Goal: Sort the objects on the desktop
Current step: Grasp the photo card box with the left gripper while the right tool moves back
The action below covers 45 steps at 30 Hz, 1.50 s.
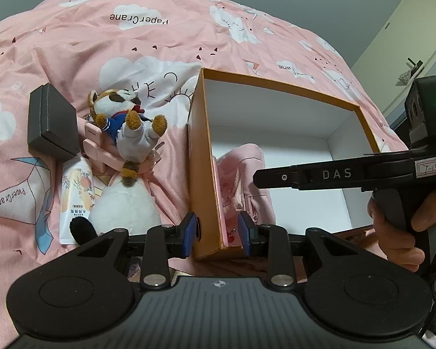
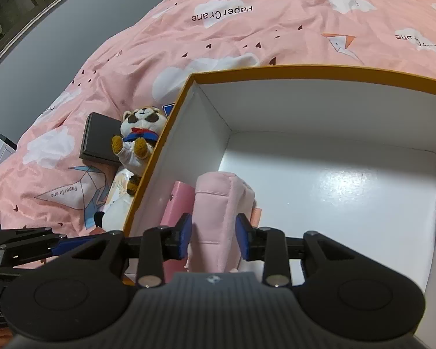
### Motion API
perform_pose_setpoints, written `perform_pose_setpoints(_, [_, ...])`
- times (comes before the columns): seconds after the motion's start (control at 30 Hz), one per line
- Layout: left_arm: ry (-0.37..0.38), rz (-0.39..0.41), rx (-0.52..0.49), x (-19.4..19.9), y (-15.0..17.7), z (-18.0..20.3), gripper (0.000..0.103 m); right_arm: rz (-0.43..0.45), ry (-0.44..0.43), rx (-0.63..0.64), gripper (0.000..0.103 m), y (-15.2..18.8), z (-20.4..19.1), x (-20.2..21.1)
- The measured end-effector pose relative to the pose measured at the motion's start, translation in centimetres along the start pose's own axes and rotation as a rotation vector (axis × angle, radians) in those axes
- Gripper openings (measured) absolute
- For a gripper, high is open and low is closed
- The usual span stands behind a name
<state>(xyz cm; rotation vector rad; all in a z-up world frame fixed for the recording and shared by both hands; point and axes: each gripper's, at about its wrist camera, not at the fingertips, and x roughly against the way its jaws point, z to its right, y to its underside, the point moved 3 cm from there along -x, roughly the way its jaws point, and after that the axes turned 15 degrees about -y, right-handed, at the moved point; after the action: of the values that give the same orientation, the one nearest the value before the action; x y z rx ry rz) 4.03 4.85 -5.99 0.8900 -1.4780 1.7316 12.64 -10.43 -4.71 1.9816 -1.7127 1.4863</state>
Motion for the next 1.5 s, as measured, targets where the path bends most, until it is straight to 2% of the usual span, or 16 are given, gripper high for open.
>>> perform_pose_setpoints(0.1, [0.0, 0.003, -0.001, 0.1, -0.1, 0.0, 0.035, 0.009, -0.001, -0.001, 0.039, 0.0, 0.0, 0.3])
perform_pose_setpoints(0.33, [-0.015, 0.031, 0.017, 1.1, -0.7, -0.8, 0.035, 0.041, -0.019, 0.039, 0.039, -0.5, -1.3, 1.2])
perform_pose_setpoints(0.57, [-0.112, 0.058, 0.064, 3.2, -2.5, -4.4, 0.035, 0.071, -0.055, 0.171, 0.042, -1.9, -4.9, 1.7])
perform_pose_setpoints(0.77, [-0.213, 0.026, 0.08, 3.5, -2.7, -7.9, 0.035, 0.017, -0.136, 0.236, 0.042, -2.1, -8.1, -0.1])
perform_pose_setpoints(1.0, [-0.25, -0.043, 0.095, 2.8, -1.1, -10.4, 0.036, -0.079, -0.167, 0.295, 0.042, -1.1, -10.5, -3.2])
perform_pose_setpoints(1.13, [-0.205, -0.064, 0.001, 2.8, -0.1, -9.5, 0.036, -0.149, -0.204, 0.342, 0.042, 0.2, -11.5, -3.8])
perform_pose_setpoints(1.2, [-0.183, -0.075, -0.06, 2.7, 0.7, -8.7, 0.039, -0.19, -0.234, 0.313, 0.042, 1.0, -11.6, -3.8])
perform_pose_setpoints(1.3, [-0.175, -0.098, -0.148, 2.1, 1.8, -7.5, 0.051, -0.243, -0.261, 0.254, 0.042, 2.6, -11.5, -3.5])
perform_pose_setpoints(1.4, [-0.182, -0.12, -0.222, 1.0, 2.8, -6.6, 0.052, -0.269, -0.255, 0.234, 0.041, 4.2, -11.7, -3.3])
perform_pose_setpoints(1.5, [-0.18, -0.127, -0.271, -0.1, 2.9, -6.0, 0.053, -0.281, -0.186, 0.213, 0.042, 5.4, -11.2, -3.6])
